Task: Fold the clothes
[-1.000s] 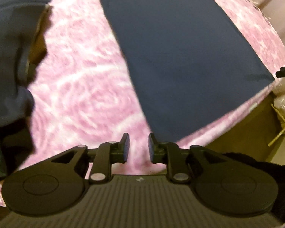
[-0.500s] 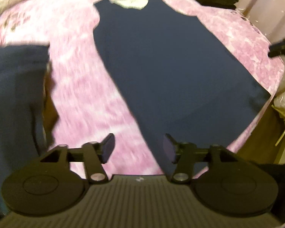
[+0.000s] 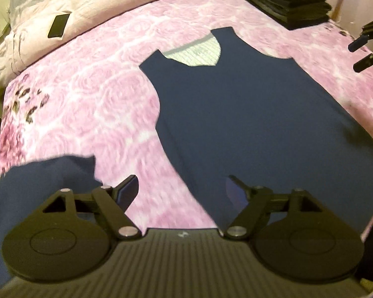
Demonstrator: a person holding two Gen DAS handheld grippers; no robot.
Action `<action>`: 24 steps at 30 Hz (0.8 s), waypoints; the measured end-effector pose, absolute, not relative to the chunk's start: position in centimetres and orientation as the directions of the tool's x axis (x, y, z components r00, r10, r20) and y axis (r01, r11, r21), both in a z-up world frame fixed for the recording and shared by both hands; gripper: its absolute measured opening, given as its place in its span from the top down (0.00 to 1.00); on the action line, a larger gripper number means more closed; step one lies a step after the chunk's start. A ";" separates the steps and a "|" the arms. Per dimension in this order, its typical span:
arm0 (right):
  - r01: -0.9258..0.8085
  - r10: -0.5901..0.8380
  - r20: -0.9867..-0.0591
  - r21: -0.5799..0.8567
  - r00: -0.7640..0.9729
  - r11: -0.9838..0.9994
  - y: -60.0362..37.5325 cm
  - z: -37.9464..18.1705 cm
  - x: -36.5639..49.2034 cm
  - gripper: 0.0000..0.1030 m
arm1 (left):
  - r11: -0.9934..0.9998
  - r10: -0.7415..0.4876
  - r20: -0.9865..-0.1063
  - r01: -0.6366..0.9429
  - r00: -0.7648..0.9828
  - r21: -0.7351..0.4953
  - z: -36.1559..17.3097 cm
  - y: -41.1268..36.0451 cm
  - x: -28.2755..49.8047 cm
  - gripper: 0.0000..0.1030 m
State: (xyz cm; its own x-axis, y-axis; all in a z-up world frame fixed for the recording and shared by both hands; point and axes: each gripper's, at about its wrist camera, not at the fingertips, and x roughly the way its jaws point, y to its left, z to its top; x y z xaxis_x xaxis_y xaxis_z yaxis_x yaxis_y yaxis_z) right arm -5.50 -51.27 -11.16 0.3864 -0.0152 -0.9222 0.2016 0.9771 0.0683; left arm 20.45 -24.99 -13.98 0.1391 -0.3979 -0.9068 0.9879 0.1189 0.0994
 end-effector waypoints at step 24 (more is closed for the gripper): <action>0.109 -0.011 -0.928 0.032 0.372 0.994 -64.7 -21.6 9.7 0.28 | -0.109 -0.429 -0.891 0.971 0.146 0.211 -25.3 -48.8 29.9 0.34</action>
